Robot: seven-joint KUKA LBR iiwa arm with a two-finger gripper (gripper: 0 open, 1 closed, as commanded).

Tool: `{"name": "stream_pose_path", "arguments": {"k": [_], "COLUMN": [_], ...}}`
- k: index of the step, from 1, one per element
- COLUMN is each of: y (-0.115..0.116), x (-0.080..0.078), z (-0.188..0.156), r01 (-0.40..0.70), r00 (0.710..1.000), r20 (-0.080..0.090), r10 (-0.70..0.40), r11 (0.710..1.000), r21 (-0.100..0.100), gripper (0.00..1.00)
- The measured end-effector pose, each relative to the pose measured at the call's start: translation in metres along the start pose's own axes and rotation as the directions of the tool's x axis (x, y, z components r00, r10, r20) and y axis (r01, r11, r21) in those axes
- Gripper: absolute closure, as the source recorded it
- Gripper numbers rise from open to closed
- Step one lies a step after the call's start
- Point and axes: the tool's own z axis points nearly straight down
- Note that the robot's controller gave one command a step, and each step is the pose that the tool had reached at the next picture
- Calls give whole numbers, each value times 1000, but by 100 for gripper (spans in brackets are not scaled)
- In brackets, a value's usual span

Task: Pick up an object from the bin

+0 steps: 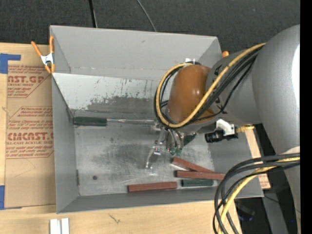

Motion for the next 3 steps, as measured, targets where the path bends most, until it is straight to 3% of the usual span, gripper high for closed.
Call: {"name": "stream_pose_path", "arguments": {"k": [2,3], "y": [0,2], "x": [0,-1], "z": [0,-15], "r01": [4,289], "r00": [1000,957], "r20": [0,1], "r10": [-4,-289], "r11": [1000,957], "r21": [0,1], "gripper": [0,0]}}
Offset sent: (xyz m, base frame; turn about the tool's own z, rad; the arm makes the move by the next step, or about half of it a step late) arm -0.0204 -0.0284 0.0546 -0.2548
